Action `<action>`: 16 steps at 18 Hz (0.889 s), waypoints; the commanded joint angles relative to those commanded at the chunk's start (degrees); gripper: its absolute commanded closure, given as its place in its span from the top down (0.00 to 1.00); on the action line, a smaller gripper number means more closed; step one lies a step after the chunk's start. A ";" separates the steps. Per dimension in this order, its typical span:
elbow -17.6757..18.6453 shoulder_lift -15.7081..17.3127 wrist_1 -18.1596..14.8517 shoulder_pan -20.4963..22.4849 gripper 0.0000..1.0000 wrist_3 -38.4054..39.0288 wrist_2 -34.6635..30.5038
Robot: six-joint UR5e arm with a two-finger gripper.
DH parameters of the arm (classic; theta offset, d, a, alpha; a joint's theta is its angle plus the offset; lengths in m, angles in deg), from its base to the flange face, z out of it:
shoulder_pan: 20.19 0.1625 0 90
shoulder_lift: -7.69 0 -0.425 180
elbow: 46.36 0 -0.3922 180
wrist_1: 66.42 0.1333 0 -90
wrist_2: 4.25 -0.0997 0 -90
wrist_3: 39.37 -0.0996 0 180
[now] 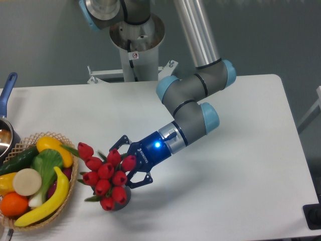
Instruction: Insert the flowers into the vase
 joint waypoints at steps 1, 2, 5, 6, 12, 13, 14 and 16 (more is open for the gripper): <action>0.35 0.09 0.00 0.35 1.00 0.00 0.00; 0.79 0.61 0.00 0.70 1.00 0.00 0.00; 2.11 2.28 0.00 2.10 1.00 -0.09 -0.26; 2.20 2.90 0.00 2.89 1.00 -0.18 -0.35; 3.25 6.06 0.00 8.43 1.00 -0.09 -0.26; 3.25 6.41 0.00 9.22 1.00 0.00 -0.26; 3.34 6.85 -0.09 10.19 1.00 0.26 -0.26; 3.25 7.90 0.00 12.38 1.00 0.18 -0.35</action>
